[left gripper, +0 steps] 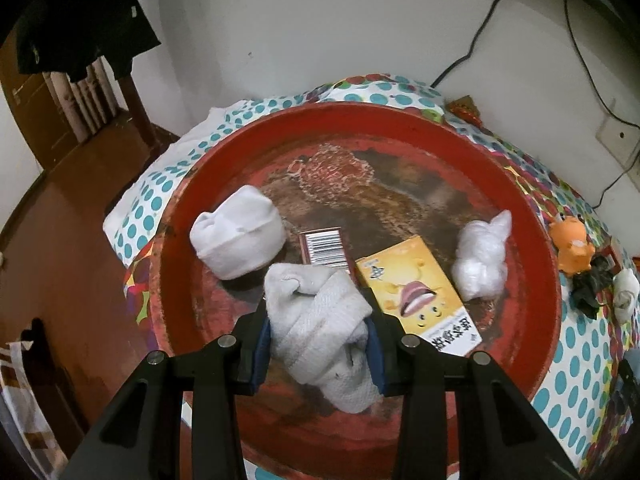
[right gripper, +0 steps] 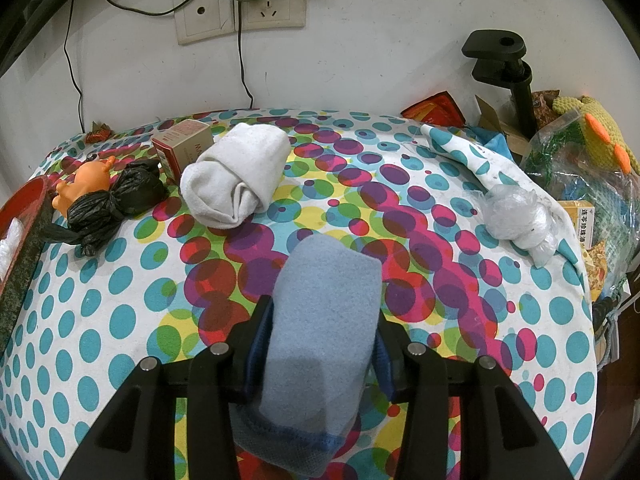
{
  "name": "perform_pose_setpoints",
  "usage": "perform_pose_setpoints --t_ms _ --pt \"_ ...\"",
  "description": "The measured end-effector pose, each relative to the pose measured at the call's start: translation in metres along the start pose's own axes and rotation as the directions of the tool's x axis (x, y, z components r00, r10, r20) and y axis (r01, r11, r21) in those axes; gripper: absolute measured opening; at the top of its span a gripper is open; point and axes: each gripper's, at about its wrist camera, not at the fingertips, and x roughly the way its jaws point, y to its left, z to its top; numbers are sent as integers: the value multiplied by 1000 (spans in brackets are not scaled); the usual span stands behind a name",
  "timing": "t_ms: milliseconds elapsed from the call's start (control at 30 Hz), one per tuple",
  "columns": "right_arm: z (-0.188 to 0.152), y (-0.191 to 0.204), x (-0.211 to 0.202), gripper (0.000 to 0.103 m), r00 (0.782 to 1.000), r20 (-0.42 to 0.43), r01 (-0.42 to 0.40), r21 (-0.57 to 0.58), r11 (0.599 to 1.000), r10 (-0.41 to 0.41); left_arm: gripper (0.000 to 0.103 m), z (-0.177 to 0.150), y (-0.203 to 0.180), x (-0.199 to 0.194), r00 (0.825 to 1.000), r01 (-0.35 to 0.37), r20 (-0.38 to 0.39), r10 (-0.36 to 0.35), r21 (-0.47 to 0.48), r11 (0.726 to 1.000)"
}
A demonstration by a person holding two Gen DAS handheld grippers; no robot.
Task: Organize objects
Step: 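Carry the white cloth onto the red tray and open the left gripper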
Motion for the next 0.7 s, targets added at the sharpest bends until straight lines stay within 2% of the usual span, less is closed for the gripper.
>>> perform_pose_setpoints --t_ms 700 --pt "0 0 0 46 1000 0 0 0 1000 0 45 1 6 7 1000 5 5 -5 -22 1000"
